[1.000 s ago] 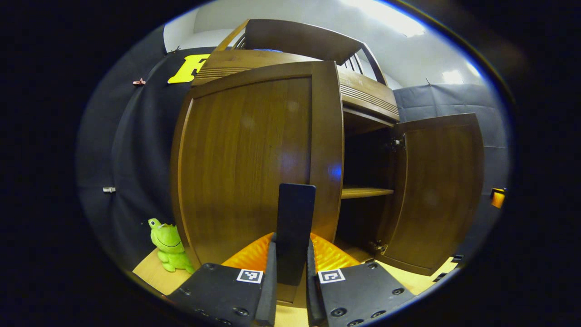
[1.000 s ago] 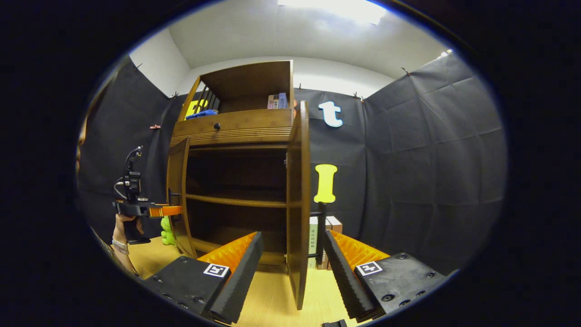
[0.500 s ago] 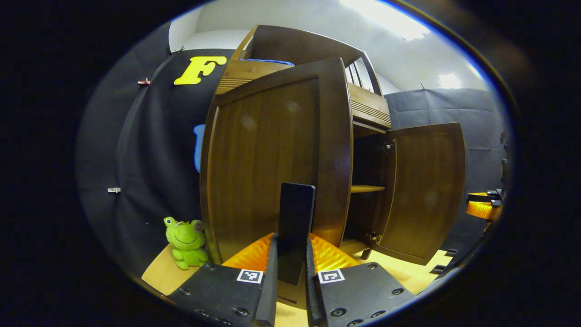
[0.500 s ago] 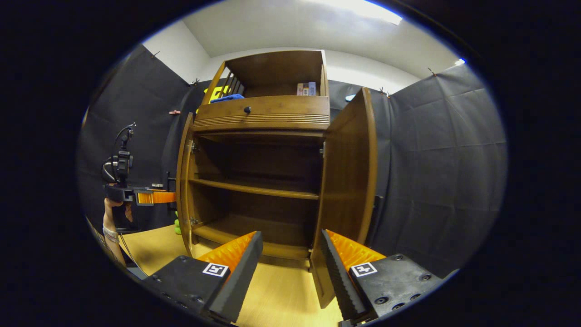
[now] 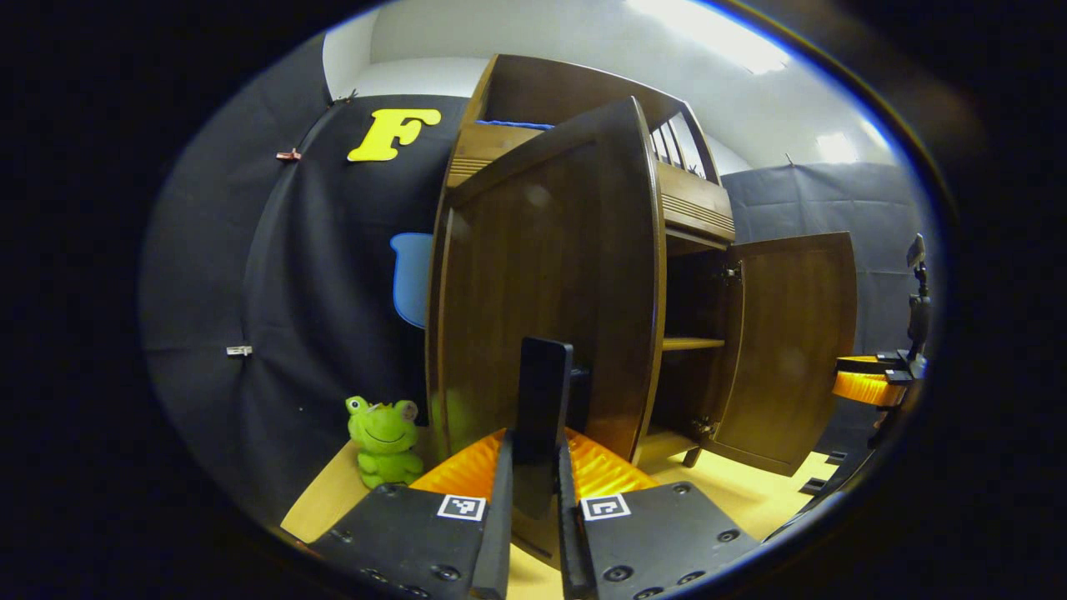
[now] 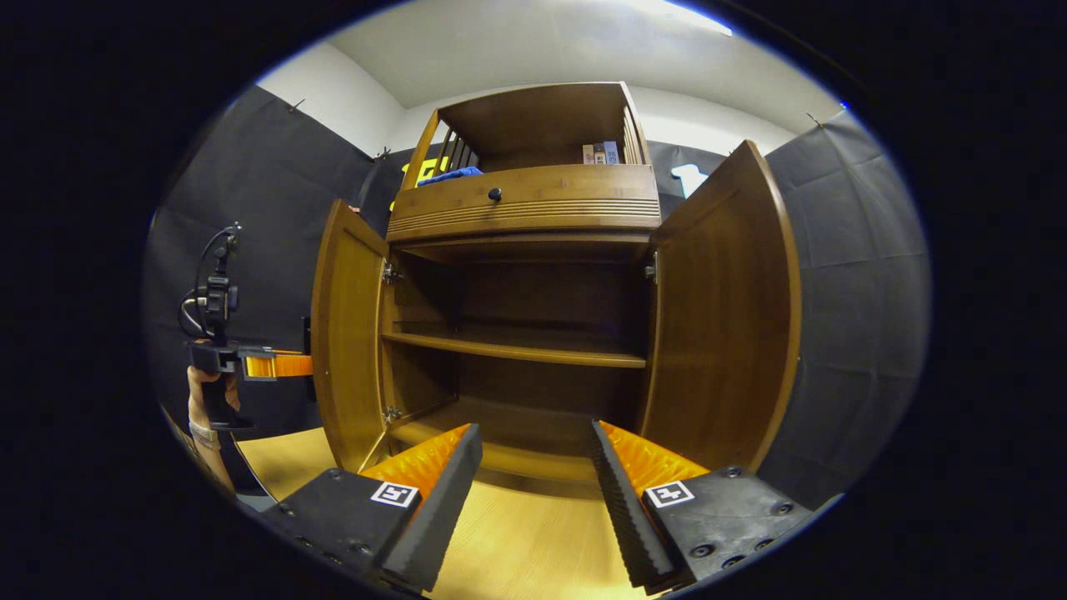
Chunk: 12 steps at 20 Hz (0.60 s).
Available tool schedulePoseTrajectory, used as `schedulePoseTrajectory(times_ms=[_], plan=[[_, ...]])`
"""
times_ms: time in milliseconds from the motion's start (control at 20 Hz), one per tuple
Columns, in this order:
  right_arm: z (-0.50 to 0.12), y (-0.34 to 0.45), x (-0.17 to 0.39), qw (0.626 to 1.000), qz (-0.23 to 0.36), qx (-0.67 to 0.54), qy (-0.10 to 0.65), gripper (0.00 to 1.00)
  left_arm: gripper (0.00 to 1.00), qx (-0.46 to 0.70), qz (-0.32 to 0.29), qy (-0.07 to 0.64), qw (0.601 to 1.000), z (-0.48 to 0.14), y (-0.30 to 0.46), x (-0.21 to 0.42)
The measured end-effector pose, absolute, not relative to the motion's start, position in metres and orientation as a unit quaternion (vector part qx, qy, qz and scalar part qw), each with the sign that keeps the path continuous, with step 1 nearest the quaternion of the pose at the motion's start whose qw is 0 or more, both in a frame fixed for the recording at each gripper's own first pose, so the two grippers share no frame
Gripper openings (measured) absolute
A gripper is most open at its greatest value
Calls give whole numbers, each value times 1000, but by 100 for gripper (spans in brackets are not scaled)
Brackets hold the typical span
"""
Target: Open the right door of the double-door shoe cabinet with the right hand, and open the left door with the left hand.
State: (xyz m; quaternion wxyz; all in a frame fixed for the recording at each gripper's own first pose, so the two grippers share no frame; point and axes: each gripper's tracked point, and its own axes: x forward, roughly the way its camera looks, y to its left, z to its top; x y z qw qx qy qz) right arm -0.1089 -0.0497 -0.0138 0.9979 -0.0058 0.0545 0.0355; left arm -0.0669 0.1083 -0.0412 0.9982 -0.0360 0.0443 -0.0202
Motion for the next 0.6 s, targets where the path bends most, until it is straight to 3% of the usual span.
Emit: schedulePoseTrajectory(times_ms=[450,600], plan=[[-12,-21,-95,996,65,-23,55,84,22,25,85,25,996,-27,169,-96],[-16,-16,-93,996,63,-40,53,84,20,20,78,23,997,-27,160,-98]])
